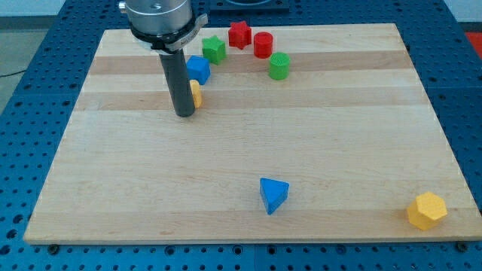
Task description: Slide the blue triangle towards the yellow heart
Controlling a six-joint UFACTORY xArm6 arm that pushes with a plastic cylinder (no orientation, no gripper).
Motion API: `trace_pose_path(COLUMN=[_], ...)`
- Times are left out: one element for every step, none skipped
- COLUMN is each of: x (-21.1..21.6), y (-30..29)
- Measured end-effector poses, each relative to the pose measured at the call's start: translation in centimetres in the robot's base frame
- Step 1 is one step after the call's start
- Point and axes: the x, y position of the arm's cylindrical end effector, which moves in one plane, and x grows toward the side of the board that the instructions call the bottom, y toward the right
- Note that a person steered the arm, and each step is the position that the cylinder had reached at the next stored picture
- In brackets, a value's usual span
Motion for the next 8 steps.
trace_pose_path(x=[5.5,12.6,18.1,20.1,19.6,19.0,16.7,13.9], y=[1.1,2.5,8.9,14.6,16.4,13.9,13.2,12.3])
